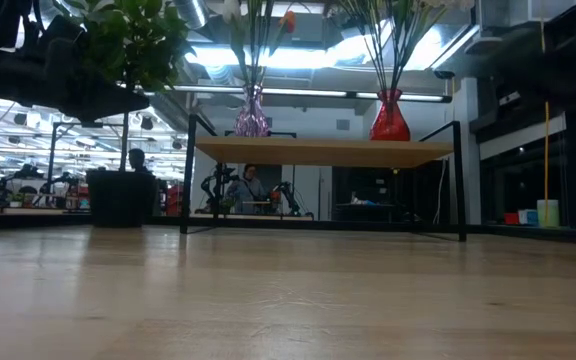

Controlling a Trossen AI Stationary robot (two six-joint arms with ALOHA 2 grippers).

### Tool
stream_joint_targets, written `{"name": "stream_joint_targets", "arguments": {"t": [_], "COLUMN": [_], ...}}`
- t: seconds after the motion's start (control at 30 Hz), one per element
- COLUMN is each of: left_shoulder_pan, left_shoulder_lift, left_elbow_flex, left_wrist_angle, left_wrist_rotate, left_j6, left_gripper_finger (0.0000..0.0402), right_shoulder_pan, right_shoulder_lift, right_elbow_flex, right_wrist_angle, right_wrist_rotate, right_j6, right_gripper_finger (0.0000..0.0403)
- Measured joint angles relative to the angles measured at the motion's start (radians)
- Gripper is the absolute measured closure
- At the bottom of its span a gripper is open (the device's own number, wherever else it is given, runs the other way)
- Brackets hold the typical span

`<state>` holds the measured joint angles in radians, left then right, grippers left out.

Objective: Pick and place flowers into a vace then onto a shelf
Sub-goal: Return to Home Position

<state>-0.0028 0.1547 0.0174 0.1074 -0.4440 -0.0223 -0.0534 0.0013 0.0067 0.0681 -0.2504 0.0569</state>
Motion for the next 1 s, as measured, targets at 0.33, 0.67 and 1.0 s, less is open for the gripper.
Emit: {"name": "stream_joint_targets", "arguments": {"t": [0.33, 0.67, 1.0], "left_shoulder_pan": [0.0, 0.0, 0.0], "left_shoulder_lift": [0.0, 0.0, 0.0], "left_elbow_flex": [0.0, 0.0, 0.0], "left_wrist_angle": [0.0, 0.0, 0.0], "left_wrist_rotate": [0.0, 0.0, 0.0], "left_j6": [0.0, 0.0, 0.0], "left_gripper_finger": [0.0396, 0.0398, 0.0398], "right_shoulder_pan": [0.114, 0.114, 0.114], "right_shoulder_lift": [0.009, 0.009, 0.01], "right_elbow_flex": [0.0, 0.0, 0.0], "right_wrist_angle": [-0.013, -0.013, -0.013], "right_wrist_rotate": [0.047, 0.048, 0.049], "right_j6": [0.014, 0.015, 0.013], "right_gripper_finger": [0.0373, 0.0373, 0.0373]}}
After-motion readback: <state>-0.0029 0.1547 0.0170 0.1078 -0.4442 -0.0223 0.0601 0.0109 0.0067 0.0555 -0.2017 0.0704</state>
